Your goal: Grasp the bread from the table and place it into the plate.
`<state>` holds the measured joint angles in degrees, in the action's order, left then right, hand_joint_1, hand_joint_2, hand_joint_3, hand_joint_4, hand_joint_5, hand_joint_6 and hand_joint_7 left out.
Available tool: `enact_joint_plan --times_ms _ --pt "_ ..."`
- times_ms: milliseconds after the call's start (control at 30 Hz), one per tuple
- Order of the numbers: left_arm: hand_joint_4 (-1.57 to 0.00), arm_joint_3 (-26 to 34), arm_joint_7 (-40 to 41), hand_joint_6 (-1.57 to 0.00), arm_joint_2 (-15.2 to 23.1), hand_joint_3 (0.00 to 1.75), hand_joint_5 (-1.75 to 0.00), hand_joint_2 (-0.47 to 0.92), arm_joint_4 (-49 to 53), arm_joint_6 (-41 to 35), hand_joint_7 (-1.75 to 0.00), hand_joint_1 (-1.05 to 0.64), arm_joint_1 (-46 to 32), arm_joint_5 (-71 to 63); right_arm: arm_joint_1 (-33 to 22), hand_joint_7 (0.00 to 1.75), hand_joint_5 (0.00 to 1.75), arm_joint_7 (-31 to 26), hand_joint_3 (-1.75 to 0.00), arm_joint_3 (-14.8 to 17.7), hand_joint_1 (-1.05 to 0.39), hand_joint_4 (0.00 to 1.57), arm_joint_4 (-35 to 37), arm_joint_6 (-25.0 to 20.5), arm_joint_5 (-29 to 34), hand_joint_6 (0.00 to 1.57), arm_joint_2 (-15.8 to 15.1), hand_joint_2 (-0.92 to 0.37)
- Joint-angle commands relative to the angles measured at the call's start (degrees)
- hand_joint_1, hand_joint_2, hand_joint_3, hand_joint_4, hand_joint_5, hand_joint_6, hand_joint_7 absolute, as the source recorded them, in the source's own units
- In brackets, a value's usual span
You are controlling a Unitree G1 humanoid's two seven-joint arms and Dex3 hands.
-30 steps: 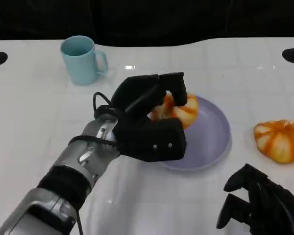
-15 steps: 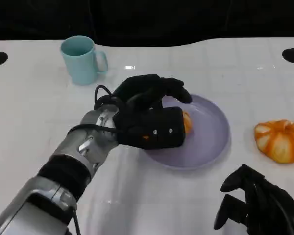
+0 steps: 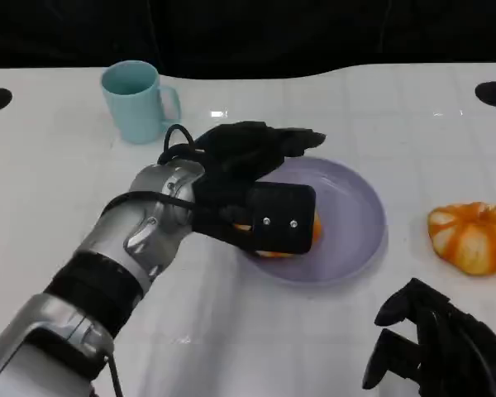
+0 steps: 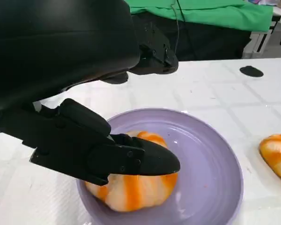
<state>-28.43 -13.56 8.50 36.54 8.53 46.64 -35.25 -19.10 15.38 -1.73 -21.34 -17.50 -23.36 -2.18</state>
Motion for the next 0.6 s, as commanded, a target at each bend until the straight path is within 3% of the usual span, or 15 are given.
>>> enact_joint_plan --times_ms 33,600 --pt "0.00 1.5 -1.5 -0.13 2.4 0.45 -0.24 0.92 -3.8 0.1 0.00 -0.85 -3.0 1.8 -0.3 1.73 1.75 0.1 -0.49 0.9 -0.51 0.61 -0.5 -0.3 -0.6 0.37 -0.8 -0.92" --pt "-0.03 8.8 -9.1 -0.17 7.1 0.41 -0.33 0.92 -18.6 1.5 -0.02 -0.81 -14.8 14.9 -1.0 1.71 1.75 -0.5 -0.49 0.9 -0.51 0.60 -1.9 -1.6 -0.4 0.36 -0.7 -0.92"
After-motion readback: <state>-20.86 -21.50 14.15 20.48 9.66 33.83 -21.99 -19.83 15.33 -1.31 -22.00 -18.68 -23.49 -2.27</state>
